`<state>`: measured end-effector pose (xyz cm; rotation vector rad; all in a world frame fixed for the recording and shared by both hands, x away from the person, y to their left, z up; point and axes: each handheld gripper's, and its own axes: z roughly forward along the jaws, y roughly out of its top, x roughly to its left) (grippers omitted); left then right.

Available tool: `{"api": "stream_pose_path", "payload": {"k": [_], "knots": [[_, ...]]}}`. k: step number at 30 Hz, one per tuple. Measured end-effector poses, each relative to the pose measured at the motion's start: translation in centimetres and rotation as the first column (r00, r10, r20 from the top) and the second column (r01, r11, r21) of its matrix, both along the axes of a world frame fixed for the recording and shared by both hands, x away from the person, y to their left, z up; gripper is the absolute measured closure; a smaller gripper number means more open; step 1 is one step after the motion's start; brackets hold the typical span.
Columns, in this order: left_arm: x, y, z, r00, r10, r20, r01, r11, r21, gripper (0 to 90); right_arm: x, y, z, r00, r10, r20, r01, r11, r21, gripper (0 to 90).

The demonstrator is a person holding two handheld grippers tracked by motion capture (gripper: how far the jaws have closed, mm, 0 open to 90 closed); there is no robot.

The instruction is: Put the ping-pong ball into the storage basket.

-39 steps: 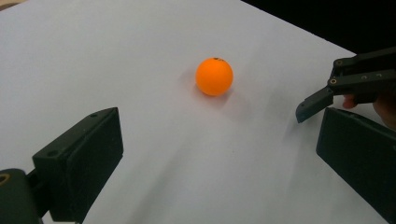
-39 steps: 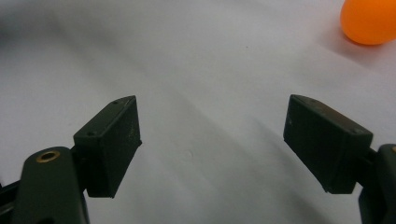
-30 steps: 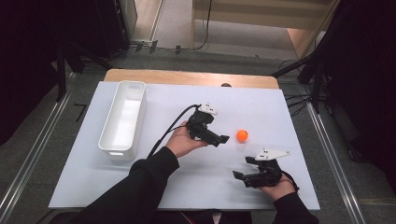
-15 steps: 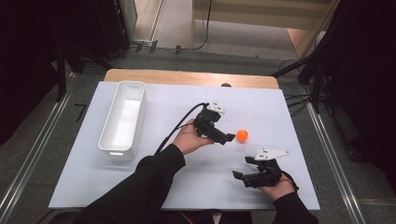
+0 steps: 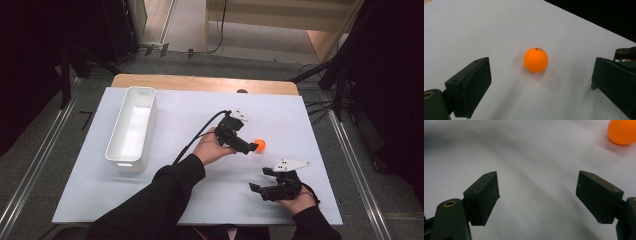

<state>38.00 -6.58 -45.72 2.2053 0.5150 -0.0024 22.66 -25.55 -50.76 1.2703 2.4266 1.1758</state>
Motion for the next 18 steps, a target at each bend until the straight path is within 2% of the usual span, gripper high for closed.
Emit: {"api": "stream_pose_path", "payload": {"k": [1,2,5,16,18], "knots": [[0.0,-0.2,-0.1,1.0000,-0.002,0.008,0.002,1.0000,0.003,2.7,0.0,0.0,0.0,1.0000,0.004,0.004,-0.004,1.000,-0.002,17.6],[0.1,-0.5,-0.2,1.0000,-0.005,-0.004,0.005,1.0000,-0.001,2.7,0.0,0.0,0.0,1.0000,0.004,0.003,-0.004,1.000,-0.002,17.6],[0.1,-0.8,-0.3,1.0000,-0.006,-0.007,0.006,1.0000,-0.001,2.7,0.0,0.0,0.0,1.0000,0.005,0.002,-0.005,1.000,-0.003,17.6],[0.8,-2.2,-0.2,0.9999,-0.012,0.006,0.012,0.9998,0.018,2.7,0.0,0.0,0.0,1.0000,0.006,-0.001,-0.006,1.000,-0.003,17.6],[0.9,-2.4,-0.3,0.9999,-0.009,0.009,0.009,0.9999,0.009,2.7,0.0,0.0,0.0,1.0000,0.006,0.001,-0.006,1.000,-0.003,17.7]]}}
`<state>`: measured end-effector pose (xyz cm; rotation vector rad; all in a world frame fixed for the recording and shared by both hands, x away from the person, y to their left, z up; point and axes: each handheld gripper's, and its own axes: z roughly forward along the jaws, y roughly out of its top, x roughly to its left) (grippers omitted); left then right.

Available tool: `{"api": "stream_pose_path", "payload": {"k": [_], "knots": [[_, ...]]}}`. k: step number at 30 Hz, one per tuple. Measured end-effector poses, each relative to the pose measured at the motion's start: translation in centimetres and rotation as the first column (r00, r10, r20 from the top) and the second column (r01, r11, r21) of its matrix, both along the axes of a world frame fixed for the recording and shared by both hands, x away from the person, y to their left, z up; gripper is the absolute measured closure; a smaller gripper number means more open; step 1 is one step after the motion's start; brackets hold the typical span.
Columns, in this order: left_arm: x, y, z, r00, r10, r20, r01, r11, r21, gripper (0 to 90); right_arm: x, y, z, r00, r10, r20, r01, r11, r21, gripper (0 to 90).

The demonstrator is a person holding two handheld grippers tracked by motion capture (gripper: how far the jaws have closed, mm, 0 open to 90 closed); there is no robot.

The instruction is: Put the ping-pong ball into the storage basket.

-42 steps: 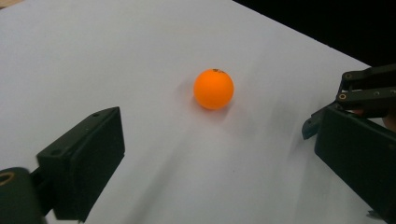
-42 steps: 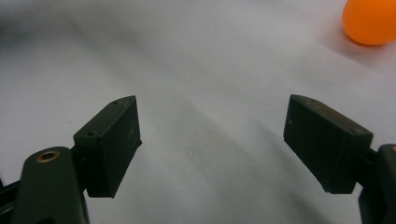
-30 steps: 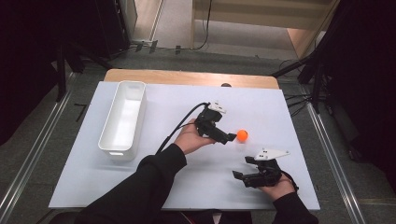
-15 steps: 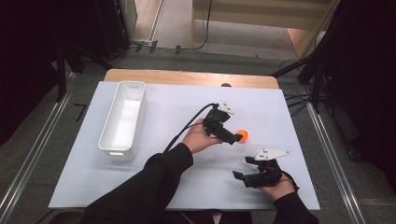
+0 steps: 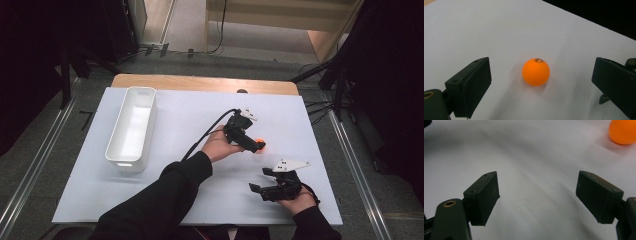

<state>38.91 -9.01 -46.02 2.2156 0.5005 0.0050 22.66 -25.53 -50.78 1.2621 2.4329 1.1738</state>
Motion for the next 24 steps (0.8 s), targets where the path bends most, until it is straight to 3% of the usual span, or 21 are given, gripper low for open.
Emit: {"api": "stream_pose_path", "payload": {"k": [2,6,24], "knots": [[0.0,-0.3,-0.1,0.9999,0.006,-0.010,-0.006,0.9999,-0.016,2.7,0.0,0.0,0.0,1.0000,0.002,0.001,-0.002,1.000,0.001,17.6],[0.0,-1.0,-0.2,0.9999,-0.008,0.014,0.008,1.0000,0.006,2.7,0.0,0.0,0.0,1.0000,0.001,0.001,-0.001,1.000,0.003,17.6],[0.4,-2.4,-0.8,0.9998,0.005,0.017,-0.005,1.0000,0.006,4.2,-0.1,0.0,0.0,1.0000,0.004,-0.002,-0.004,1.000,0.002,17.6]]}}
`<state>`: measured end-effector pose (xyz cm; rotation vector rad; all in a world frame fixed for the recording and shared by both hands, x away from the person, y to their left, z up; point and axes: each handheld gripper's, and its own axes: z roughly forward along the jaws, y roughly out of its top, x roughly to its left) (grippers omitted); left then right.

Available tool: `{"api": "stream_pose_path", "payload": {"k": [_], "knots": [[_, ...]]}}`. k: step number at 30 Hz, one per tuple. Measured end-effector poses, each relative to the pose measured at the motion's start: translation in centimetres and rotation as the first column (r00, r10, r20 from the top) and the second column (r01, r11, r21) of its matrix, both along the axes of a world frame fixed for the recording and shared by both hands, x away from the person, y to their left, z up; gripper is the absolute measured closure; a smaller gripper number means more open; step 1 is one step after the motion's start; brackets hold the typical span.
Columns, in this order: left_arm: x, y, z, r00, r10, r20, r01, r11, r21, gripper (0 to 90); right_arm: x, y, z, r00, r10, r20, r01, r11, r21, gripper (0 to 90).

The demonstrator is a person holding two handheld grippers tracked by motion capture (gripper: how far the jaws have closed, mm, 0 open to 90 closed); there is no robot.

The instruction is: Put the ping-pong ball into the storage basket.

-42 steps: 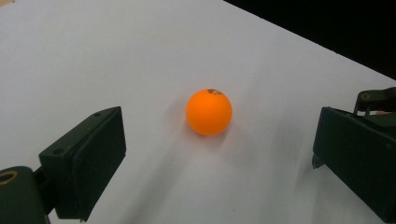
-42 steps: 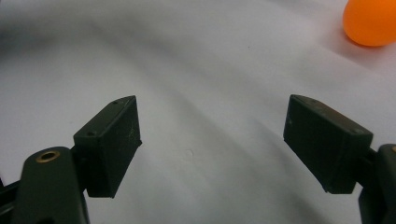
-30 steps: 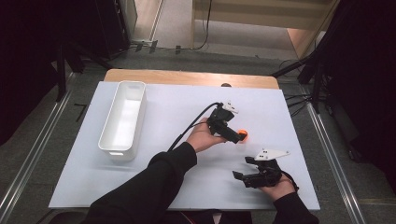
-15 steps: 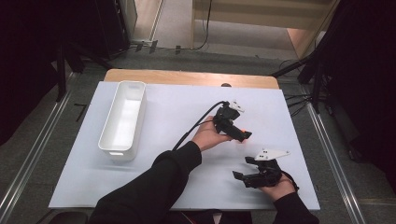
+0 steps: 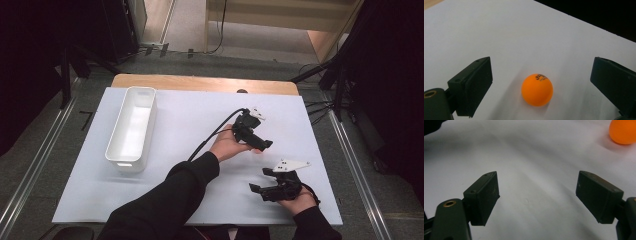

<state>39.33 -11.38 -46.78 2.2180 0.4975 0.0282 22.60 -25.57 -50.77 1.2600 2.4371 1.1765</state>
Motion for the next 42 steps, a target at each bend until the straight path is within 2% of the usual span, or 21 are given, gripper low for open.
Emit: {"api": "stream_pose_path", "payload": {"k": [5,12,14,18,20,24,26,32,33,34,36,38,42], "knots": [[0.1,0.0,-0.2,1.0000,-0.001,0.008,0.001,0.9999,0.011,4.3,0.0,0.0,0.0,1.0000,0.000,0.001,0.000,1.000,0.000,17.6],[0.2,0.0,-0.5,0.9999,0.009,-0.013,-0.009,0.9999,-0.004,4.2,0.0,0.0,0.0,1.0000,0.000,-0.002,0.000,1.000,-0.002,17.7],[0.2,-0.1,-0.7,0.9999,0.012,0.000,-0.012,0.9999,-0.004,4.3,0.0,0.1,0.0,1.0000,-0.001,-0.008,0.001,1.000,-0.002,17.6],[0.2,-0.2,-1.0,0.9999,0.012,-0.005,-0.012,0.9999,0.000,4.3,0.0,0.1,0.0,1.0000,0.002,-0.007,-0.002,1.000,-0.003,17.7],[0.1,-0.2,-1.1,1.0000,0.007,0.006,-0.007,0.9999,0.013,4.3,0.0,0.1,0.0,1.0000,0.001,-0.007,-0.001,1.000,-0.003,17.7],[0.2,-0.3,-1.5,0.9997,0.015,-0.018,-0.015,0.9999,0.007,4.4,0.0,0.1,0.0,1.0000,0.000,-0.008,0.000,1.000,-0.001,17.6],[0.1,-0.3,-1.7,0.9999,0.017,-0.002,-0.017,0.9998,0.010,6.1,0.0,0.1,0.0,1.0000,0.002,-0.007,-0.002,1.000,-0.001,17.6],[0.3,-0.1,-2.7,0.9995,0.031,-0.003,-0.031,0.9992,0.028,6.1,0.0,0.1,0.0,1.0000,0.006,-0.005,-0.006,1.000,-0.002,17.6],[0.3,-0.1,-2.9,0.9991,0.034,-0.023,-0.034,0.9991,0.027,6.1,0.0,0.1,-0.1,0.9999,0.009,-0.006,-0.009,1.000,-0.003,17.6],[0.3,-0.1,-2.9,0.9991,0.034,-0.023,-0.034,0.9991,0.027,6.1,0.0,0.1,-0.1,0.9999,0.009,-0.006,-0.009,1.000,-0.003,17.6],[0.2,-0.1,-3.2,0.9993,0.034,-0.018,-0.034,0.9991,0.024,6.1,0.0,0.1,-0.1,0.9999,0.009,-0.006,-0.009,1.000,-0.005,17.6],[0.1,-0.1,-3.6,0.9995,0.031,0.005,-0.031,0.9986,0.043,6.1,0.0,0.1,-0.1,0.9999,0.008,-0.007,-0.008,1.000,-0.006,17.6],[0.1,-0.1,-4.2,0.9993,0.026,0.027,-0.028,0.9973,0.068,6.1,0.0,0.1,-0.1,0.9999,0.008,-0.007,-0.008,1.000,-0.008,17.7]]}}
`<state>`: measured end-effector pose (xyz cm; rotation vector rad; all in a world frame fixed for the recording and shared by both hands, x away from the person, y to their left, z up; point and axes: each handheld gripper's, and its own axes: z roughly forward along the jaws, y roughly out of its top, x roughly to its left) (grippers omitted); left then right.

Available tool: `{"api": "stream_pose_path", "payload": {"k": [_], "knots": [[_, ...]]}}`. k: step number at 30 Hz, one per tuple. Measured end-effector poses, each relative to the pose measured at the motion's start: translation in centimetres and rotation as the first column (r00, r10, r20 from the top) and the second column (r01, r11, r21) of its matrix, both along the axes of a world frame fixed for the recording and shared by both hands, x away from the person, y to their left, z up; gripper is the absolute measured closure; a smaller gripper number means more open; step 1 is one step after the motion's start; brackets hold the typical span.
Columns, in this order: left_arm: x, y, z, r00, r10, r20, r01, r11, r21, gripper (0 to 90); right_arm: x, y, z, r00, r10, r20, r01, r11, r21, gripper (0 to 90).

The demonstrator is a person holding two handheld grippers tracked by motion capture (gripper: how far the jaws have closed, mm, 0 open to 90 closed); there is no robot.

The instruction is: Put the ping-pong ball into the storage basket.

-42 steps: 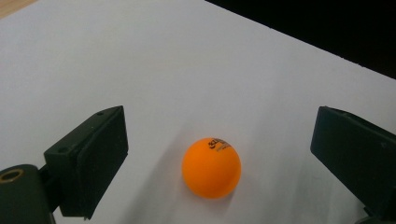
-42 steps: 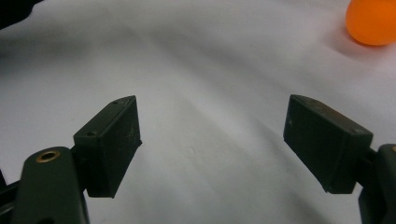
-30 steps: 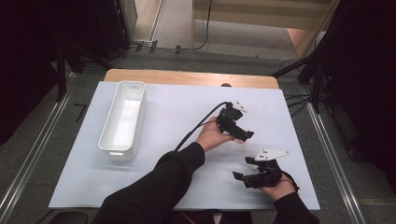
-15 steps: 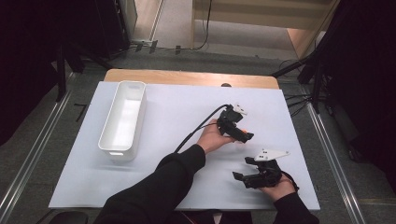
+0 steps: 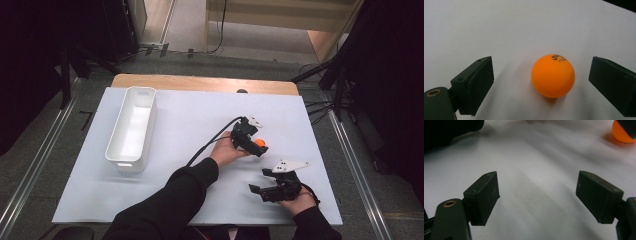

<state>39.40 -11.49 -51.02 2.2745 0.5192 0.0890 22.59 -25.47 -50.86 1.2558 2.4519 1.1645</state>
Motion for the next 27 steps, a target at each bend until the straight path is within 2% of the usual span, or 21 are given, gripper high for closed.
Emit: {"api": "stream_pose_path", "payload": {"k": [5,7,11,12,17,22,27], "knots": [[-0.15,-0.19,-0.40,0.9998,-0.010,0.016,0.010,0.9998,0.019,6.2,0.02,0.02,-0.01,1.0000,0.003,0.001,-0.003,1.000,-0.002,17.6],[-0.23,-0.25,-0.57,0.9996,-0.011,0.026,0.011,0.9998,0.018,9.7,0.03,0.03,-0.05,1.0000,0.003,0.000,-0.003,1.000,-0.006,17.6],[-0.35,-0.29,-0.87,0.9995,-0.013,0.030,0.012,0.9993,0.036,10.6,0.03,0.02,-0.05,1.0000,0.003,0.001,-0.003,1.000,-0.008,17.7],[-0.38,-0.30,-0.89,0.9996,-0.010,0.028,0.009,0.9996,0.026,13.4,0.03,0.02,-0.05,1.0000,0.003,0.001,-0.003,1.000,-0.008,17.6],[-0.45,-0.32,-0.88,0.9993,-0.020,0.032,0.019,0.9993,0.031,15.2,0.01,0.08,-0.07,1.0000,0.004,0.000,-0.004,1.000,-0.011,17.6],[-0.65,-0.38,-0.89,0.9982,-0.035,0.049,0.033,0.9990,0.028,22.9,0.02,0.10,-0.09,1.0000,0.007,0.002,-0.007,1.000,-0.012,17.6],[-0.59,-0.25,-0.85,0.9981,-0.043,0.045,0.042,0.9989,0.023,28.2,0.00,0.13,-0.08,1.0000,0.008,0.000,-0.008,1.000,-0.014,17.6]]}}
